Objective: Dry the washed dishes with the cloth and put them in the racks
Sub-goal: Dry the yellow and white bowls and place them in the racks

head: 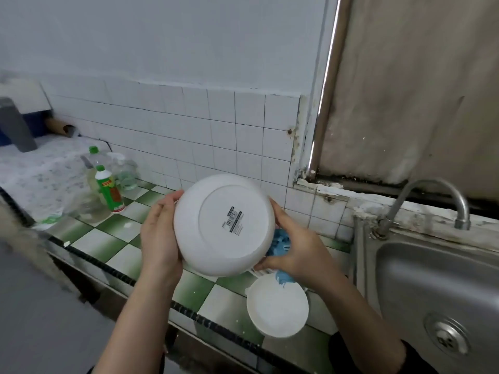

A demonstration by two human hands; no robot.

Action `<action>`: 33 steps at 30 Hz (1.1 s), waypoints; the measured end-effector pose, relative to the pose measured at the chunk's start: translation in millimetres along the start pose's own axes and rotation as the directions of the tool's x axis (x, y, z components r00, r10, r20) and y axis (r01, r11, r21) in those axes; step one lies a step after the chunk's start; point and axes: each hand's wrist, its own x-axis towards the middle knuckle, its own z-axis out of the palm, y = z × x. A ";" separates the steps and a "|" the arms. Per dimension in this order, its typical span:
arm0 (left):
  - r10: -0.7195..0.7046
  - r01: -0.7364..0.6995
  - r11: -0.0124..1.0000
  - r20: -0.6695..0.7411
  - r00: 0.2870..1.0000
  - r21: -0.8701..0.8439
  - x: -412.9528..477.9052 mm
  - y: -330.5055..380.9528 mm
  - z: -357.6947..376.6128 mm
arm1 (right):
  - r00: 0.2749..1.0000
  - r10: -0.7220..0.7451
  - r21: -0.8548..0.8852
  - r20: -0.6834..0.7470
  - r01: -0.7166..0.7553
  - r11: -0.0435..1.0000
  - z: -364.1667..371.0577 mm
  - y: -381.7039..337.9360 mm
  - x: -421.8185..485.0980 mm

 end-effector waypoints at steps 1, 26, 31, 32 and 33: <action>0.022 -0.026 0.998 0.066 0.998 0.065 0.3 -2.4 4.0 | 1.000 0.019 -0.001 -0.016 -0.019 1.000 -0.6 4.0 -3.2; 0.138 -0.641 0.765 0.989 0.062 -0.066 -266.7 -65.1 287.9 | 0.729 0.383 0.006 -0.567 -0.462 0.887 -265.8 147.0 -312.1; 0.122 -0.616 0.777 0.991 -0.055 -0.130 -364.8 -80.1 344.1 | 0.650 0.390 -0.026 -0.652 -0.533 0.845 -321.8 171.2 -406.0; 0.117 -0.612 0.778 0.990 -0.077 -0.139 -382.2 -82.3 354.2 | 0.631 0.397 -0.024 -0.666 -0.550 0.835 -330.9 175.1 -423.4; 0.118 -0.611 0.777 0.988 -0.099 -0.154 -398.9 -84.8 363.5 | 0.613 0.403 -0.026 -0.679 -0.569 0.822 -339.1 178.6 -439.3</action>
